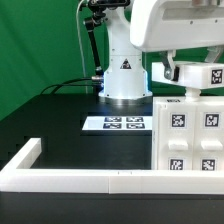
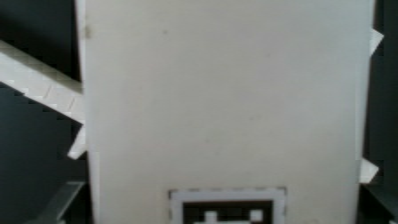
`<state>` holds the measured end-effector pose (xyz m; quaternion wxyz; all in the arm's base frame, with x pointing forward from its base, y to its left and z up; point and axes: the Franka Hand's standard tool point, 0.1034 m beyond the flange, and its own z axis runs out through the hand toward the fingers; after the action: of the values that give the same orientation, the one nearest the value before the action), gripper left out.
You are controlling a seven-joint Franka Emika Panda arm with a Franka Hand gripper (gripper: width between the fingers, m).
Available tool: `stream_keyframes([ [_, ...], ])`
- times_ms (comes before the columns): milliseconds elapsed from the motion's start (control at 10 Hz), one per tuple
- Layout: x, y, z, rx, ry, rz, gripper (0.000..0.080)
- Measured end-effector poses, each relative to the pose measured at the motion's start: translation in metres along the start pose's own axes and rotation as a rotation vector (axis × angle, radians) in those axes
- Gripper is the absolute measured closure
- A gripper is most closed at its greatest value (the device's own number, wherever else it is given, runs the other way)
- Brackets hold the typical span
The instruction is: Assemble cabinet
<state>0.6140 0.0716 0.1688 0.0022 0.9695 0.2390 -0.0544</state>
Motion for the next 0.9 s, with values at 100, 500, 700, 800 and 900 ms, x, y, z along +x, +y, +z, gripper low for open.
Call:
stream_keyframes([
  [100, 0.003, -0.004, 0.001, -0.003, 0.010, 0.003, 0.0246],
  [500, 0.007, -0.012, 0.011, 0.000, 0.007, 0.007, 0.0246],
  [700, 0.008, -0.011, 0.012, -0.002, 0.012, 0.005, 0.0246],
  [800, 0.009, -0.009, 0.012, -0.005, 0.022, -0.001, 0.0246],
  [900, 0.008, -0.009, 0.013, -0.006, 0.023, -0.001, 0.0246],
])
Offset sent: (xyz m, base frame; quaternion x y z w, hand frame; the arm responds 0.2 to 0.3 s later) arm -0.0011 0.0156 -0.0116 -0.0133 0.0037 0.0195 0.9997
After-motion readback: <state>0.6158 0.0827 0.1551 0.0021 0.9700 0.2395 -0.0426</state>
